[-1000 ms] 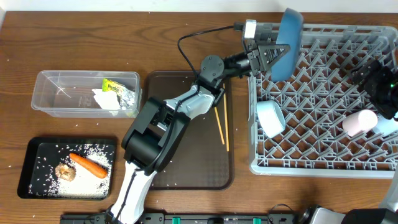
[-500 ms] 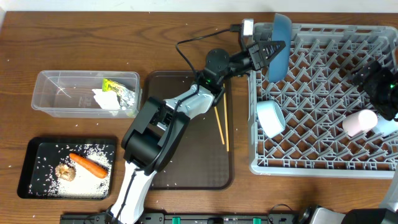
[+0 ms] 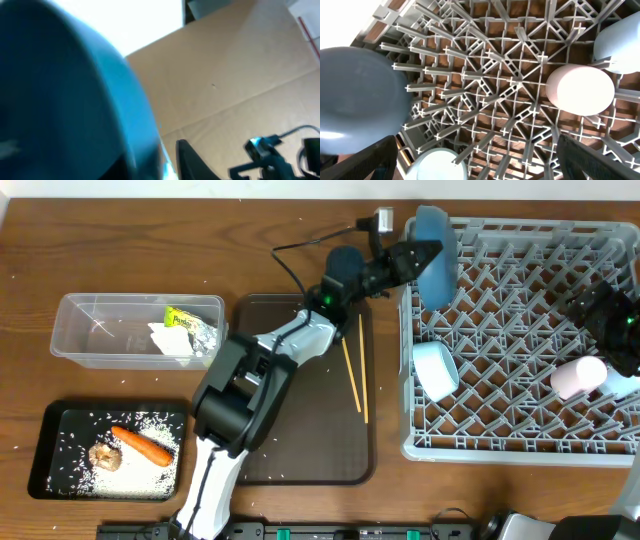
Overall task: Sort waste into correct bins and load items into the dishwasher rack
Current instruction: 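Carry the blue plate right and stand it upright in the rack, then release the plate and pull the left arm back to the left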
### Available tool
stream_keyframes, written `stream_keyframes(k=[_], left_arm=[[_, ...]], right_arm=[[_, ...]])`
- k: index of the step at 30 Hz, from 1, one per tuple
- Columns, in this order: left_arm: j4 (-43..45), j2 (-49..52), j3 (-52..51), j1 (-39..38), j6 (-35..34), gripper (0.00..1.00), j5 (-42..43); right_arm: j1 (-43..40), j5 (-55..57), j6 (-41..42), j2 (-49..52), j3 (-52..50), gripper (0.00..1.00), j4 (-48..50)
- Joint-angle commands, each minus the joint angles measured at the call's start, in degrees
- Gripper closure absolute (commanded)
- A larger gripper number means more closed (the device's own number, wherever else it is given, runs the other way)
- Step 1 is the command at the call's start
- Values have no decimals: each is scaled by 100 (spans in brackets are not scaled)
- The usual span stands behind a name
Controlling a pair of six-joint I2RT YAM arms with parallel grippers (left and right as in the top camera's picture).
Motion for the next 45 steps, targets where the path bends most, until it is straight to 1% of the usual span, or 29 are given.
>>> stream_keyframes(k=[1,2,5,6,7,9,13,17,21,36,38,40,42,43,45], left_arm=[[-83,52,111,116,66,44,76],[-149,52,111,136,72,36,79],[-350,52,111,179,308,26,153],[-413,52,111,192,433,18,210],[-481,52,111,203,566,14,273],[-678,52,111,236,765,11,354],[-1193,52,111,323,994,2,424],[-1740,52,111,446,1244,2,509],[-2046,50,111,603,1333,2,798],[-2048,-173,111,1281,1335,2,2015],[-2199,-251,111,1419,1390,2,2159],[-2745,-402,111,1572,1733,2,2142],[-3539,-656,111,1735,2247,2,1943],[-4089,-844,111,1816,2564,2,1685],[-5252,-1294,111,1932,3303,2,1036]], right_arm=[[-59,39,-74,4,13,6,-11],[-61,39,-74,4,13,5,-11],[-61,39,-74,4,13,6,-26],[-61,39,-76,4,13,6,-28],[-61,39,-76,4,13,6,-35],[-61,39,-74,4,13,6,-44],[-61,39,-76,4,13,6,-46],[-61,39,-74,4,13,6,-42],[-61,39,-74,4,13,5,-35],[-59,37,-74,4,13,5,-15],[-59,37,-76,4,13,5,-17],[-52,17,-98,4,13,5,-15],[-42,-92,-343,4,13,6,-7],[-33,-96,-404,4,13,7,-7],[20,-111,-459,4,13,5,-7]])
